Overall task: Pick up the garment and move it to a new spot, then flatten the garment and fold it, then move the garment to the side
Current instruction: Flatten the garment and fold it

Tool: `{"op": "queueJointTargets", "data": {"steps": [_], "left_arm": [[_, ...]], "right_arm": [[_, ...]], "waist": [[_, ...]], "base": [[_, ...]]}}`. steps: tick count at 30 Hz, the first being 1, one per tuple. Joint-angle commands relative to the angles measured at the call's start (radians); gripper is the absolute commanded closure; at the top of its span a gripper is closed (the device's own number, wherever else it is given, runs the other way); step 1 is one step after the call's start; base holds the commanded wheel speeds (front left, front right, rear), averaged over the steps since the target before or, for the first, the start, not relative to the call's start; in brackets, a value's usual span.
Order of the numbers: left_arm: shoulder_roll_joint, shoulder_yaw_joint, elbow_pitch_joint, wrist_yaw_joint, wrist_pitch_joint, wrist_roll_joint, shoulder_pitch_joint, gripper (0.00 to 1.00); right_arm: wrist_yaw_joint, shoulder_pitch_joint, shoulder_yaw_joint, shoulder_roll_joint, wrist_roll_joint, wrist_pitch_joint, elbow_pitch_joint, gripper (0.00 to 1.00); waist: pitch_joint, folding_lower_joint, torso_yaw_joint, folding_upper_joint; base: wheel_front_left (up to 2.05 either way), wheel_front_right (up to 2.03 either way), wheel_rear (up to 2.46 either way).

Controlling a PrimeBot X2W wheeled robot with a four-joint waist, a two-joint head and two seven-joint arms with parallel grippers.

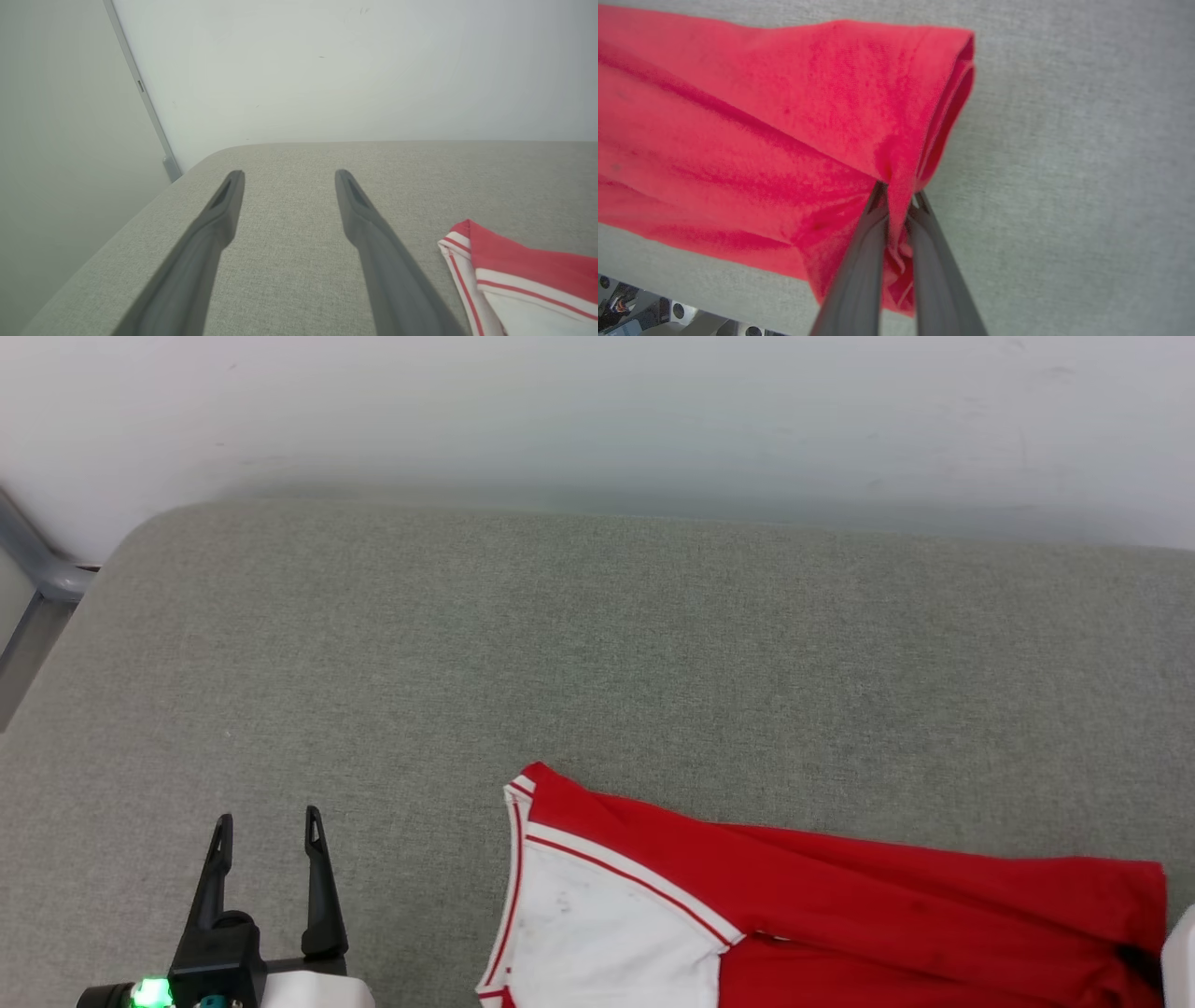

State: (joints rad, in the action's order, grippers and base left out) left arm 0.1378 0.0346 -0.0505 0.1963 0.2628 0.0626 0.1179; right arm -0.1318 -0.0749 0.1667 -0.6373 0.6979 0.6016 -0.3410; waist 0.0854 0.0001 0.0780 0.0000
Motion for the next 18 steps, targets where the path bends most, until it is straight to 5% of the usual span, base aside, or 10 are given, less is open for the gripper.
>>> {"op": "queueJointTargets", "data": {"steps": [1, 11, 18], "left_arm": [[-0.003, -0.004, 0.003, -0.004, 0.003, -0.009, 0.010, 0.00], [-0.010, -0.013, 0.015, -0.030, 0.003, -0.042, 0.020, 0.00], [-0.014, -0.013, 0.026, -0.036, 0.003, -0.051, 0.031, 0.00]], "right_arm": [[0.002, 0.003, -0.012, -0.018, -0.002, -0.005, -0.011, 1.00], [0.002, -0.015, -0.095, -0.055, -0.054, -0.023, -0.116, 1.00], [0.002, 0.022, -0.106, -0.022, -0.002, -0.005, 0.001, 1.00]], "waist": [[-0.001, -0.0001, -0.001, 0.0000], [-0.010, -0.0001, -0.008, 0.0000], [-0.030, -0.0001, -0.016, 0.0000]], "base": [[0.00, 0.00, 0.00], [0.00, 0.00, 0.00], [0.00, 0.00, 0.00]]}}
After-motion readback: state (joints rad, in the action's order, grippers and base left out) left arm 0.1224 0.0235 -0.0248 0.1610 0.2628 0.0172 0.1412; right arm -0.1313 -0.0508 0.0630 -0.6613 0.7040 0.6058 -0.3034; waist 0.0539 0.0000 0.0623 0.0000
